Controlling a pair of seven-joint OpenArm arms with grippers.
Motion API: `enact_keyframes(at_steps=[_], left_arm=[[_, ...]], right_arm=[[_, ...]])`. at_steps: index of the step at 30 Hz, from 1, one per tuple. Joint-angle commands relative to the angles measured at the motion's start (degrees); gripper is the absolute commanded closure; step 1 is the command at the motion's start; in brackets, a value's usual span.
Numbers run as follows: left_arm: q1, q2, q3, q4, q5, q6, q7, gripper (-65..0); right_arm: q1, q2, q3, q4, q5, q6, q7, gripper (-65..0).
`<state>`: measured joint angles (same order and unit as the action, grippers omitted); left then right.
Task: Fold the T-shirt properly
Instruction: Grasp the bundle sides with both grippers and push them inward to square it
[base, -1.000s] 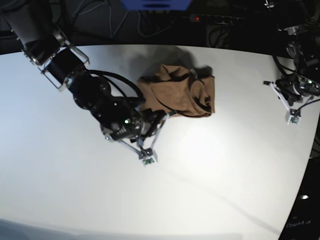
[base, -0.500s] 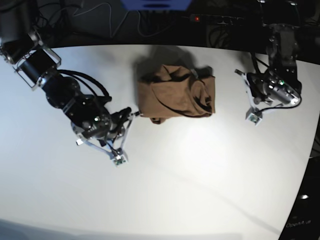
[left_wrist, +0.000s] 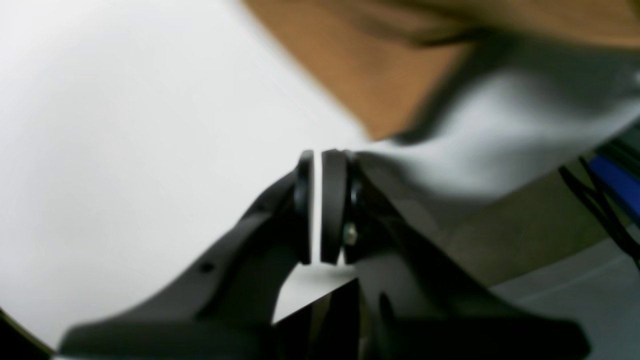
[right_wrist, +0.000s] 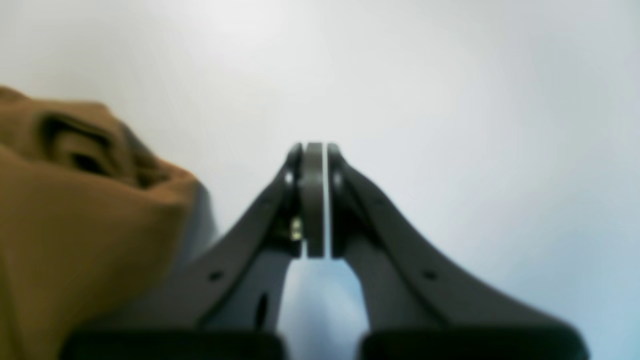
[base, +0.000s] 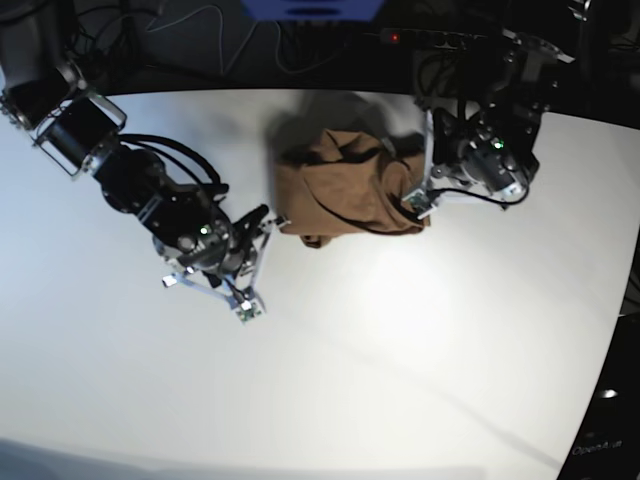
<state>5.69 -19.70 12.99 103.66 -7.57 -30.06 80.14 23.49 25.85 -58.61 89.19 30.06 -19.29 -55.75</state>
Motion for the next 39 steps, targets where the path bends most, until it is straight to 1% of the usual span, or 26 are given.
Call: enact_keyframes(at_steps=[1, 3, 5, 8, 11, 16, 19, 30, 33, 35, 39], left_arm=[[-0.8, -0.5, 0.1, 0.9, 0.2, 0.0, -0.1, -2.6], [-0.9, -0.3, 0.8, 0.3, 0.2, 0.0, -0.1, -2.6], [-1.3, -0.2, 1.1, 0.3, 0.2, 0.0, -0.1, -2.6], [-2.4, 0.0, 1.2, -0.8, 0.2, 0.0, -0.1, -2.6], [-3.9, 1.6, 1.3, -4.0, 0.2, 0.0, -0.1, -2.6], [-6.4, 2.8, 3.8, -9.4, 0.6, 0.0, -0.1, -2.6], [-7.7, 3.8, 3.9, -12.7, 0.8, 0.0, -0.4, -2.6], [-17.2, 4.3, 3.6, -25.4, 0.3, 0.3, -6.3, -2.6], [-19.7, 6.2, 3.6, -28.3, 0.8, 0.5, -7.7, -2.6], [-21.4, 7.1, 3.6, -29.9, 0.8, 0.5, -8.6, -2.6], [-24.9, 10.1, 3.5, -33.3, 0.8, 0.6, -10.0, -2.6]], right_arm=[[1.6, 0.3, -0.2, -0.5, -0.7, 0.5, 2.3, -0.6], [1.7, -0.4, -0.9, -3.5, -0.7, 3.5, 4.8, -0.6], [1.6, -0.9, -0.8, -6.4, -0.7, 5.7, 6.7, -0.6], [1.4, -1.6, -0.9, -9.4, -0.7, 6.8, 8.3, -0.6], [1.3, -2.2, -0.9, -9.7, -0.7, 6.8, 8.3, -0.6], [1.1, -2.8, -1.0, -9.6, -0.7, 6.8, 8.1, -0.6], [-0.1, -2.9, -2.8, -9.6, -0.7, 6.6, 7.9, -0.6], [-6.1, -2.7, -3.1, -8.3, -0.7, 6.5, 7.8, -0.6], [-8.6, -1.5, -3.1, -5.0, -0.7, 6.5, 7.7, -0.6], [-10.1, -1.2, -3.1, -3.1, -0.7, 6.4, 7.5, -0.6], [-12.7, -1.2, -3.0, -0.4, -0.7, 6.3, 5.1, -0.4]])
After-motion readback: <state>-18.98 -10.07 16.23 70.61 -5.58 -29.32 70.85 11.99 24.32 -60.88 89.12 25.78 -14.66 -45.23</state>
